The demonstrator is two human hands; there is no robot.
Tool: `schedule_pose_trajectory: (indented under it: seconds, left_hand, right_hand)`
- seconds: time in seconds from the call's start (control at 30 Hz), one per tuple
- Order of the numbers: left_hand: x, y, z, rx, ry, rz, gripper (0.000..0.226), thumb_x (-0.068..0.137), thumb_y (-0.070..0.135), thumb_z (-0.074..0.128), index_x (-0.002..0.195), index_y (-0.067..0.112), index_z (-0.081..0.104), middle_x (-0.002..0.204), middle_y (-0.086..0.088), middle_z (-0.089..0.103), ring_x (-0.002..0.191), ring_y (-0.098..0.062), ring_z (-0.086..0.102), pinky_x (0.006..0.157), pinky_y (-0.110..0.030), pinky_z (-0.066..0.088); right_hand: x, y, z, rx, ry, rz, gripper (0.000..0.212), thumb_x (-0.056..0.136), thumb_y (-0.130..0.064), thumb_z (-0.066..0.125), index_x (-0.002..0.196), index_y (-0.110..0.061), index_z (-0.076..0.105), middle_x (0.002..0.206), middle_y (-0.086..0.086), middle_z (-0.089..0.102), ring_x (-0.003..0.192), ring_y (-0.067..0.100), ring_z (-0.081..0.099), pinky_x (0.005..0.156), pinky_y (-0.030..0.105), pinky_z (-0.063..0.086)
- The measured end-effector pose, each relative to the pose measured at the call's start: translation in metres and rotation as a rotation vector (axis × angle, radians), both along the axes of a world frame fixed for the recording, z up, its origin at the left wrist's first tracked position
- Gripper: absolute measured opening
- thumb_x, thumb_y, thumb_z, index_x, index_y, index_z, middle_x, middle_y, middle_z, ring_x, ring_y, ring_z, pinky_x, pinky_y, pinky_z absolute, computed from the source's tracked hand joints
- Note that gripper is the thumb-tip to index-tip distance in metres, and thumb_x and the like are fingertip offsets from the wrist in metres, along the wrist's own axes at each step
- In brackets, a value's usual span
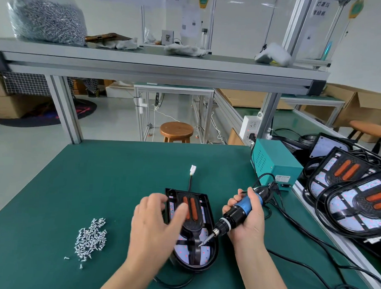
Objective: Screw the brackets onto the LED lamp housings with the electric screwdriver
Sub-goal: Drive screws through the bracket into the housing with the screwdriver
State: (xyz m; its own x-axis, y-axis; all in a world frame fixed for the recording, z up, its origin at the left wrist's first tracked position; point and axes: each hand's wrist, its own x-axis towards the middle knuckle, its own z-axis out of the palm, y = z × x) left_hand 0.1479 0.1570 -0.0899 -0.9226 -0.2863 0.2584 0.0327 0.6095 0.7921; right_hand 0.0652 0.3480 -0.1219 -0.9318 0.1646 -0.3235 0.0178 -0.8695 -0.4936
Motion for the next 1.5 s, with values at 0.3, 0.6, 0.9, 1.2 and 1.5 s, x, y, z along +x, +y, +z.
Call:
schedule_pose_trajectory:
  seconds: [0.3, 0.6, 0.9, 1.2, 1.5]
  left_hand:
    - [-0.028, -0.015, -0.017, 0.263, -0.417, -0.108, 0.095, 0.077, 0.054, 0.078, 0.15, 0.024, 0.027, 0.122, -0.003, 0.06, 0.102, -0.018, 0.06, 0.079, -0.028, 0.047]
    - [-0.032, -0.027, -0.023, 0.408, -0.351, -0.285, 0.06, 0.071, 0.036, 0.06, 0.124, 0.063, 0.052, 0.104, 0.014, 0.074, 0.098, -0.016, 0.068, 0.099, -0.04, 0.053]
    - [-0.023, -0.027, -0.044, 0.425, -0.116, -0.301, 0.03, 0.077, 0.047, 0.074, 0.106, 0.051, 0.072, 0.09, 0.012, 0.075, 0.072, -0.019, 0.06, 0.075, -0.016, 0.051]
    - [-0.03, -0.035, -0.048, 0.529, -0.121, -0.379, 0.033, 0.078, 0.031, 0.07, 0.111, 0.037, 0.074, 0.104, 0.004, 0.077, 0.098, -0.028, 0.07, 0.094, -0.037, 0.056]
    - [-0.03, -0.032, -0.049, 0.534, -0.106, -0.35, 0.029, 0.08, 0.03, 0.063, 0.106, 0.037, 0.076, 0.094, -0.003, 0.076, 0.078, -0.014, 0.06, 0.081, -0.031, 0.051]
  right_hand:
    - [-0.001, -0.004, -0.001, -0.001, 0.015, 0.027, 0.021, 0.089, -0.033, 0.068, 0.089, -0.015, 0.059, 0.067, -0.004, 0.054, 0.052, 0.01, 0.049, 0.045, 0.021, 0.04]
    - [0.002, -0.007, 0.002, -0.009, 0.007, 0.04, 0.022, 0.088, -0.033, 0.068, 0.089, -0.013, 0.059, 0.068, -0.003, 0.053, 0.052, 0.01, 0.048, 0.045, 0.02, 0.038]
    - [0.004, -0.004, 0.013, -0.057, -0.013, 0.077, 0.021, 0.091, -0.035, 0.067, 0.09, -0.015, 0.059, 0.071, -0.006, 0.053, 0.054, 0.009, 0.05, 0.05, 0.02, 0.038]
    - [-0.021, -0.008, 0.052, 0.06, 0.058, 0.071, 0.02, 0.09, -0.033, 0.07, 0.093, -0.015, 0.06, 0.07, -0.004, 0.056, 0.055, 0.01, 0.05, 0.049, 0.021, 0.04]
    - [-0.055, -0.022, 0.09, 0.27, 0.145, 0.048, 0.02, 0.091, -0.025, 0.071, 0.099, -0.012, 0.059, 0.076, 0.0, 0.058, 0.058, 0.011, 0.053, 0.052, 0.022, 0.043]
